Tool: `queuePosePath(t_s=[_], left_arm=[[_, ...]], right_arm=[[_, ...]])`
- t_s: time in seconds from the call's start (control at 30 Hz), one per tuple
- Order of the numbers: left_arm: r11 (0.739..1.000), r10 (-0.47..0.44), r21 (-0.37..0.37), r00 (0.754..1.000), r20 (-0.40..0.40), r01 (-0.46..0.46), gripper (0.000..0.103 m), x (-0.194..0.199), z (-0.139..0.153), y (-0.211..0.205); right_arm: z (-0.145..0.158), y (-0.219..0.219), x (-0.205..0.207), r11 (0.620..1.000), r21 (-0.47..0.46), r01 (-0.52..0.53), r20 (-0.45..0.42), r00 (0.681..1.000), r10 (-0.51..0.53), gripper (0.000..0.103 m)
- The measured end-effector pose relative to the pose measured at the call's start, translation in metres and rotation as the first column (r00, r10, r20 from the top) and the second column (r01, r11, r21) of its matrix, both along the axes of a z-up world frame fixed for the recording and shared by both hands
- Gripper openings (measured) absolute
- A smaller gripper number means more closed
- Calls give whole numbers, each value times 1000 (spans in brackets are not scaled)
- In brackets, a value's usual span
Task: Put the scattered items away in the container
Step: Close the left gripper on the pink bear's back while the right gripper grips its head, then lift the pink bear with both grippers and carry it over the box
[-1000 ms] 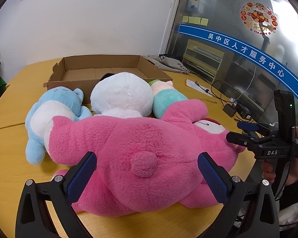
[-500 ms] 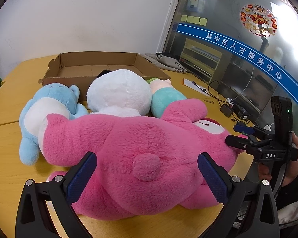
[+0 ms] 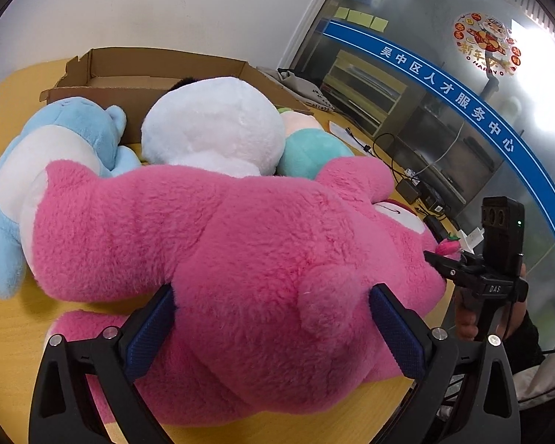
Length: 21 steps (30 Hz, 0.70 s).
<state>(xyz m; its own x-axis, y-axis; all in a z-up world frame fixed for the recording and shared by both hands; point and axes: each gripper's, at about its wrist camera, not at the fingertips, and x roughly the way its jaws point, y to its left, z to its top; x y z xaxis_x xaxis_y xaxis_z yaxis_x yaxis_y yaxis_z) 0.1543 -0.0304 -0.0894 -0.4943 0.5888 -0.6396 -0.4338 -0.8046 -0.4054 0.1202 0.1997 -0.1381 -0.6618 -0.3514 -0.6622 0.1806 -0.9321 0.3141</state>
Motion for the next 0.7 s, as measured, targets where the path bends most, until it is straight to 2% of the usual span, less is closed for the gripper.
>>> queuePosePath(t_s=[0.1, 0.2, 0.23, 0.27, 0.4, 0.5, 0.7], left_arm=[[1000, 0, 3, 1000, 3, 0, 87, 1, 1, -5], [1000, 4, 1, 1000, 11, -4, 77, 2, 2, -8], [1000, 5, 1, 1000, 9, -5, 73, 3, 3, -9], [1000, 7, -2, 1000, 3, -7, 71, 4, 4, -9], [1000, 16, -12, 999, -37, -16, 61, 17, 9, -9], [1000, 19, 0, 999, -45, -19, 56, 28, 13, -12], [999, 32, 6, 999, -43, -32, 48, 46, 25, -16]], right_arm=[[-6, 1, -3, 999, -51, -5, 7, 1000, 5, 102], [-5, -5, -1, 1000, -18, -24, -28, 999, 23, 101], [-4, -7, 0, 1000, -6, -31, -40, 999, 31, 98], [-1, -11, 2, 998, -6, -57, -56, 997, 56, 84], [7, -17, 9, 995, 31, -97, -75, 992, 99, 70], [12, -15, 14, 993, 17, -113, -79, 990, 114, 64], [32, -22, 25, 990, 47, -130, -131, 982, 135, 58]])
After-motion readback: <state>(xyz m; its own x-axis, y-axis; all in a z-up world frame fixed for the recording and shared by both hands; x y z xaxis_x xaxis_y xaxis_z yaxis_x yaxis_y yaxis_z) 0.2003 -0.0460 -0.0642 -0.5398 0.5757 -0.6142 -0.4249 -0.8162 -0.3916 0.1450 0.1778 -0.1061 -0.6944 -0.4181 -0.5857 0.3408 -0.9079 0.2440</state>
